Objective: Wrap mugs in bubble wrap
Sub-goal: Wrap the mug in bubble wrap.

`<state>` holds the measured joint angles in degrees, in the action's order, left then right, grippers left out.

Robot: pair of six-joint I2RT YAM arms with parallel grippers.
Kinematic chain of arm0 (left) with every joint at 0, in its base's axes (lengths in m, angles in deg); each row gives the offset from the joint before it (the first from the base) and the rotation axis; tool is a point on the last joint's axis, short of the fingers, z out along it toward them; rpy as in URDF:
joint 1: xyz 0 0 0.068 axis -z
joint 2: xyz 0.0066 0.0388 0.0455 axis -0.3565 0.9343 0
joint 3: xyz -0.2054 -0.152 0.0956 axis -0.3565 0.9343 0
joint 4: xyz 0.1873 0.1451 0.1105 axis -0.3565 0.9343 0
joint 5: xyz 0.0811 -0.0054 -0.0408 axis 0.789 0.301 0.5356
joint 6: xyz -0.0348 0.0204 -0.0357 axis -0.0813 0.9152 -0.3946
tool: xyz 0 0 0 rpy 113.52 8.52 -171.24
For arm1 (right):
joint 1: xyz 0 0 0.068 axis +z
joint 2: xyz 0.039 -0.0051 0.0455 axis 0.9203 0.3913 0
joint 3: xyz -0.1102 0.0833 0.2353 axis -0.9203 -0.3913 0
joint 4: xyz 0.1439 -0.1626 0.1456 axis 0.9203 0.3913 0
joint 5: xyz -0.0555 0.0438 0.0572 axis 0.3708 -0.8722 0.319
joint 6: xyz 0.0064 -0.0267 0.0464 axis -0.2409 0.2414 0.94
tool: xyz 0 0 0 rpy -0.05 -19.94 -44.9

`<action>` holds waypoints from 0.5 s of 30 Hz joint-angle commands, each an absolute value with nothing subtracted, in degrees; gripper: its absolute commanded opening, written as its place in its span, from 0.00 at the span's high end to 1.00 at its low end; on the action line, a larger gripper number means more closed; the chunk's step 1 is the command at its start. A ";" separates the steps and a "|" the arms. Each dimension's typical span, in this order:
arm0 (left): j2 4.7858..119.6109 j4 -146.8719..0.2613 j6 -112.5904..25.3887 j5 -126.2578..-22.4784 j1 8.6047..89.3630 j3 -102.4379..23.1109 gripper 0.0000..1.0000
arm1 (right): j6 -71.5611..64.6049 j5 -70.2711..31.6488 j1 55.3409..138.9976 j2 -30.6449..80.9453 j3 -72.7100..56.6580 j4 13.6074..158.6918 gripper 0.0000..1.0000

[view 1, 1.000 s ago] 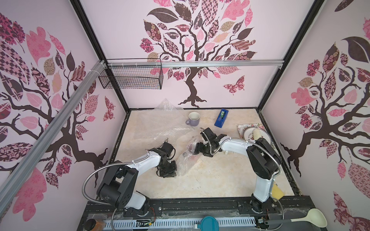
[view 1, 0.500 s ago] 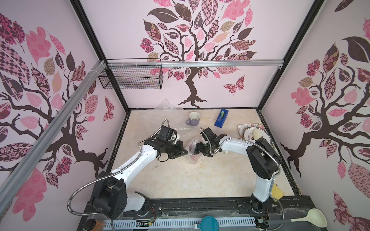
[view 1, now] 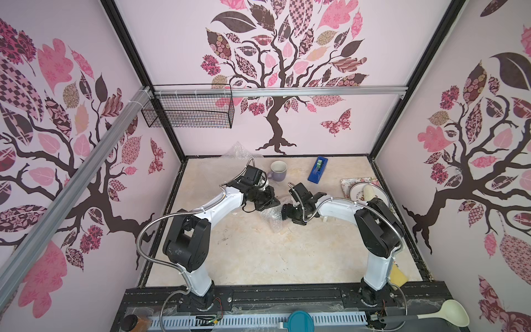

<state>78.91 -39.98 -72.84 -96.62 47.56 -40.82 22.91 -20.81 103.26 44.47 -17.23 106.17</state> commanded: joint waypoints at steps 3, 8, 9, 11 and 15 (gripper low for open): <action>80.93 -41.76 -71.37 -95.25 47.84 -43.12 1.00 | 23.90 -19.01 103.34 38.73 -18.06 110.73 0.15; 81.32 -41.94 -70.70 -95.50 47.87 -43.02 1.00 | 23.92 -18.20 102.06 33.70 -17.64 111.87 0.14; 81.29 -42.05 -70.68 -95.69 47.87 -43.02 1.00 | 23.65 -18.37 101.57 32.48 -18.06 111.93 0.13; 81.34 -42.44 -70.78 -96.24 47.86 -43.31 1.00 | 22.72 -18.61 101.09 30.23 -18.27 111.63 0.13; 82.26 -42.66 -70.43 -97.63 47.87 -44.42 1.00 | 18.99 -21.13 100.98 26.67 -17.97 110.15 0.13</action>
<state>80.98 -40.74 -71.55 -96.25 47.56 -40.95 21.66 -19.74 101.23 30.13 -18.28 110.02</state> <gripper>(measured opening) 0.047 0.869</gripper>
